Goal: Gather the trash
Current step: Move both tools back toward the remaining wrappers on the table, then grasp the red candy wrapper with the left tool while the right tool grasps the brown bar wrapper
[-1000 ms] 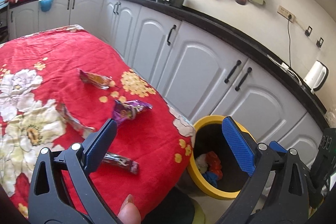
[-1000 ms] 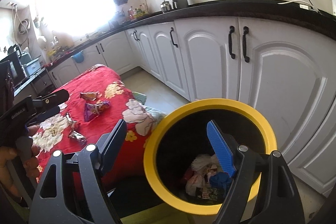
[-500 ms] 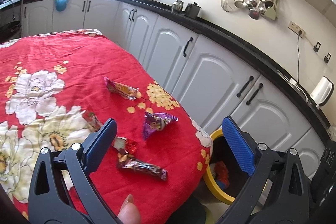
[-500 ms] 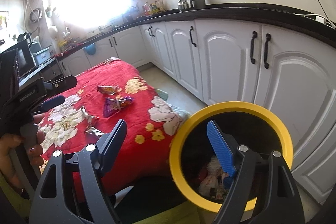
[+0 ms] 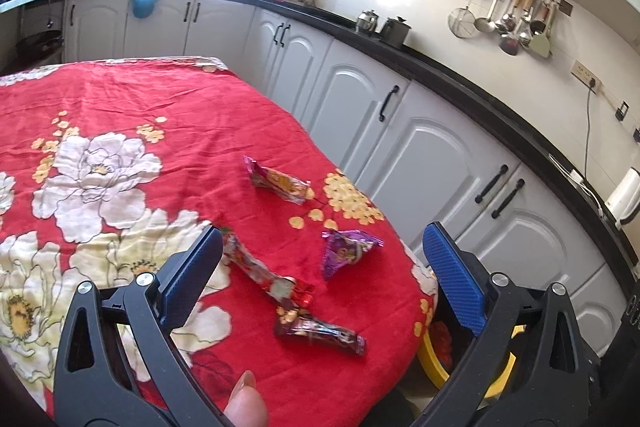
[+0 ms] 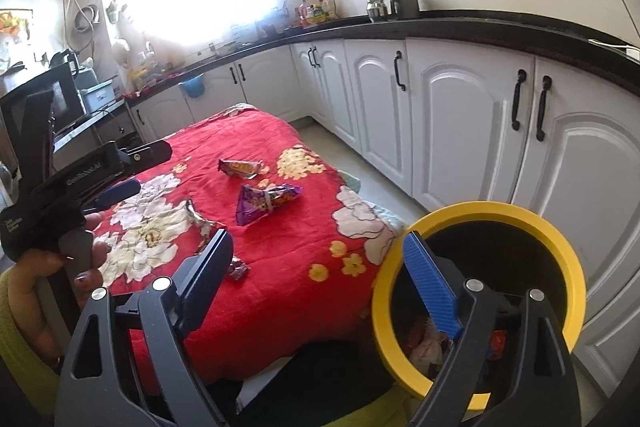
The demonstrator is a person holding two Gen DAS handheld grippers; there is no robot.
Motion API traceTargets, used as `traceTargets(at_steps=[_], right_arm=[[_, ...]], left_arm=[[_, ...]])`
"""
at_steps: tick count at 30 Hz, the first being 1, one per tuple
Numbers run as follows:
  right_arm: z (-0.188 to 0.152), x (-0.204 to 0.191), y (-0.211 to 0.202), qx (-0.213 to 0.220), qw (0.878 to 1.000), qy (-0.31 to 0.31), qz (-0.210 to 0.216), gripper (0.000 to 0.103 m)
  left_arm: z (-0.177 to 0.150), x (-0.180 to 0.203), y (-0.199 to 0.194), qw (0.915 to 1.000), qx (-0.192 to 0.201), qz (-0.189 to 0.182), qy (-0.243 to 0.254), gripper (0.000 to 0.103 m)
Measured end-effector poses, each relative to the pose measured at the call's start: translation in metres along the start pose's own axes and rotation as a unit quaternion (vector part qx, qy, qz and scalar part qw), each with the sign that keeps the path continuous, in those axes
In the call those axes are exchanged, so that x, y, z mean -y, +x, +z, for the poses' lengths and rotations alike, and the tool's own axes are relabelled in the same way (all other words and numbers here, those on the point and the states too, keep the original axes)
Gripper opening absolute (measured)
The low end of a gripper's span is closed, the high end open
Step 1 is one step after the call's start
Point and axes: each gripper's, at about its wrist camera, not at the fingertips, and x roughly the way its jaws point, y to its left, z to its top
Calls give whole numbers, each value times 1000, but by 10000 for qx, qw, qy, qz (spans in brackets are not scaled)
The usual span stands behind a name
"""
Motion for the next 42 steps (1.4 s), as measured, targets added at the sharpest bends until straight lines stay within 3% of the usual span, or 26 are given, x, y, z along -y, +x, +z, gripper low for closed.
traceTargets(at_steps=[17, 25, 29, 38, 40, 42], right_arm=[[6, -33, 51, -380, 9989, -204, 190, 84], [16, -36, 89, -713, 9970, 41, 288, 84], [12, -50, 97, -861, 9949, -232, 474, 84], [-13, -79, 123, -1408, 9831, -953, 681, 66], [-17, -83, 127, -1504, 9802, -1063, 725, 56], [-21, -85, 130, -1571, 9782, -1132, 753, 46]], left_arm=[[1, -67, 24, 9962, -234, 387, -745, 92], [-7, -85, 44, 9916, -566, 205, -1146, 74], [-9, -87, 54, 9896, -691, 80, -1255, 71], [-15, -91, 77, 9839, -987, -74, -1488, 57], [-16, -90, 80, 9844, -1008, -78, -1436, 51], [-18, -90, 83, 9849, -1025, -26, -1394, 38]])
